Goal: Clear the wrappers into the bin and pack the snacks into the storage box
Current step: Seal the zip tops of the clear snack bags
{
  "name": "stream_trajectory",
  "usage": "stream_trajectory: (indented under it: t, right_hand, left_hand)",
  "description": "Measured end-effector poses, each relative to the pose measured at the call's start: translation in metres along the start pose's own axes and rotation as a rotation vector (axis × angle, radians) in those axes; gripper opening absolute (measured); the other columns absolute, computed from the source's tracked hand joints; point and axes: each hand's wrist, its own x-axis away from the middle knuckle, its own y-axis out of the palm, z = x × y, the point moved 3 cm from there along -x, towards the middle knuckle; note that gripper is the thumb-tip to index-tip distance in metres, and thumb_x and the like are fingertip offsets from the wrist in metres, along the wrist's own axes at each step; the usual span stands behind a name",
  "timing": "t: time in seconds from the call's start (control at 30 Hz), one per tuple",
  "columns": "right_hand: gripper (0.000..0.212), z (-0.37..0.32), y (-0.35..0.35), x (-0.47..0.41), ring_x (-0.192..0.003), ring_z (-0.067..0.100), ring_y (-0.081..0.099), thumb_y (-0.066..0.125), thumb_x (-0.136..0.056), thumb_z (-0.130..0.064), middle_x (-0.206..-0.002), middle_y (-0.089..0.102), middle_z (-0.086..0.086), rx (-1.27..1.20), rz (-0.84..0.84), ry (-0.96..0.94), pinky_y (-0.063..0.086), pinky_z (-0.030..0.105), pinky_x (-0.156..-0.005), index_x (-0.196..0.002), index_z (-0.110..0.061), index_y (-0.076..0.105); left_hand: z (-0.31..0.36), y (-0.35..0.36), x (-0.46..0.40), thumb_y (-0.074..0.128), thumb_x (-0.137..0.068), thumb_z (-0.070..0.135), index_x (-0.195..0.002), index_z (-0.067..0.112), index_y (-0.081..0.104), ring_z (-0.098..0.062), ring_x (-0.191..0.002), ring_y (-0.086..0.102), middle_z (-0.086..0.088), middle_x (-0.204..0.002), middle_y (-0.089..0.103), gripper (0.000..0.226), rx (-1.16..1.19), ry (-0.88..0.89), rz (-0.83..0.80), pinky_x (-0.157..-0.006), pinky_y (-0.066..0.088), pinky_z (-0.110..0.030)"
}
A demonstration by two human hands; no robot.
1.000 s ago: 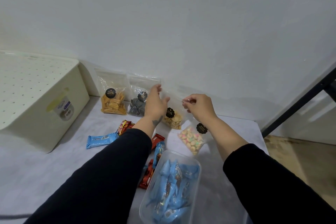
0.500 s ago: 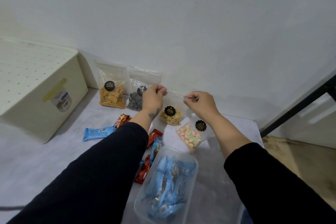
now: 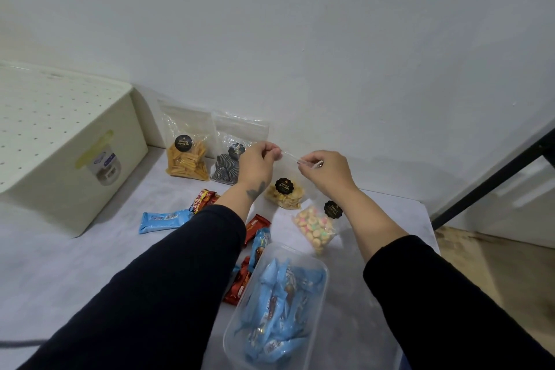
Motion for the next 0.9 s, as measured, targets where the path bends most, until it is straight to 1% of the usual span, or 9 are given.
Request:
stream_trajectory:
  t: [0.13,0.27,0.33,0.4,0.47,0.57,0.73,0.8,0.9]
  right_hand:
    - [0.007,0.001,0.004,0.000,-0.066,0.005,0.054,0.070,-0.082,-0.010,-0.070,0.063,-0.009,-0.035,0.020,0.028,0.040,0.014,-0.062,-0.085,-0.012,0.076]
    - [0.007,0.003,0.003,-0.002,-0.059,0.002,0.049,0.069,-0.083,-0.010,-0.060,0.053,-0.013,-0.010,0.023,0.057,0.041,0.022,-0.068,-0.084,-0.013,0.075]
    - [0.009,0.001,0.003,-0.002,-0.065,0.006,0.054,0.067,-0.083,-0.014,-0.062,0.055,-0.013,0.007,-0.017,0.044,0.046,0.025,-0.070,-0.086,-0.018,0.075]
    - [0.011,-0.001,0.004,-0.002,-0.077,0.011,0.060,0.066,-0.081,-0.022,-0.074,0.063,-0.010,0.024,-0.041,0.042,0.052,0.030,-0.075,-0.088,-0.026,0.073]
    - [0.009,-0.002,0.005,-0.002,-0.084,0.012,0.064,0.070,-0.077,-0.029,-0.085,0.069,-0.007,0.009,-0.034,0.033,0.053,0.032,-0.078,-0.086,-0.029,0.072]
    - [0.001,-0.004,0.009,-0.003,-0.079,0.012,0.063,0.072,-0.079,-0.022,-0.080,0.070,-0.004,-0.013,0.010,0.012,0.052,0.029,-0.075,-0.079,-0.021,0.074]
    - [0.007,-0.003,0.010,-0.004,-0.070,0.009,0.056,0.069,-0.082,-0.013,-0.070,0.062,-0.008,-0.012,0.030,0.013,0.043,0.024,-0.069,-0.078,-0.016,0.073]
    - [0.006,-0.006,0.011,-0.003,-0.075,0.009,0.059,0.068,-0.082,-0.019,-0.074,0.063,-0.010,0.027,0.013,-0.003,0.046,0.028,-0.073,-0.078,-0.021,0.072]
    - [0.008,-0.011,0.012,-0.002,-0.090,0.013,0.061,0.067,-0.079,-0.029,-0.093,0.067,-0.009,0.116,0.001,-0.026,0.051,0.036,-0.084,-0.086,-0.027,0.070]
  left_hand:
    - [0.000,0.003,0.005,0.054,-0.094,0.011,-0.092,0.012,0.062,-0.013,-0.084,0.062,-0.003,-0.086,0.067,0.008,0.012,0.009,-0.012,-0.079,0.044,-0.020]
    - [0.001,0.003,0.008,0.053,-0.094,0.009,-0.094,0.009,0.062,-0.012,-0.084,0.062,-0.004,-0.086,0.066,0.009,0.039,0.002,-0.004,-0.073,0.043,-0.015]
    - [0.000,0.002,0.008,0.053,-0.094,0.010,-0.095,0.008,0.063,-0.013,-0.085,0.062,-0.003,-0.087,0.066,0.010,0.042,-0.010,0.003,-0.079,0.044,-0.020]
    - [-0.001,0.000,0.007,0.053,-0.094,0.011,-0.094,0.009,0.063,-0.014,-0.086,0.063,-0.002,-0.087,0.067,0.011,0.040,-0.011,0.006,-0.083,0.044,-0.024]
    - [-0.001,-0.001,0.007,0.053,-0.094,0.011,-0.093,0.010,0.063,-0.014,-0.087,0.064,-0.004,-0.087,0.068,0.010,0.044,-0.007,-0.003,-0.085,0.046,-0.025]
    - [0.000,0.000,0.008,0.055,-0.094,0.010,-0.094,0.010,0.064,-0.014,-0.087,0.064,-0.007,-0.091,0.070,0.009,0.033,0.005,-0.016,-0.083,0.045,-0.023]
    - [0.001,0.001,0.010,0.054,-0.094,0.011,-0.097,0.007,0.063,-0.011,-0.084,0.062,-0.005,-0.090,0.069,0.010,0.008,0.013,-0.037,-0.074,0.042,-0.016]
    - [0.000,-0.001,0.010,0.053,-0.095,0.011,-0.098,0.006,0.064,-0.012,-0.085,0.062,-0.006,-0.091,0.069,0.012,0.008,-0.002,-0.031,-0.076,0.042,-0.019]
    - [0.000,-0.002,0.008,0.054,-0.094,0.012,-0.094,0.008,0.064,-0.015,-0.087,0.063,-0.009,-0.093,0.071,0.011,-0.005,0.003,-0.043,-0.082,0.044,-0.024]
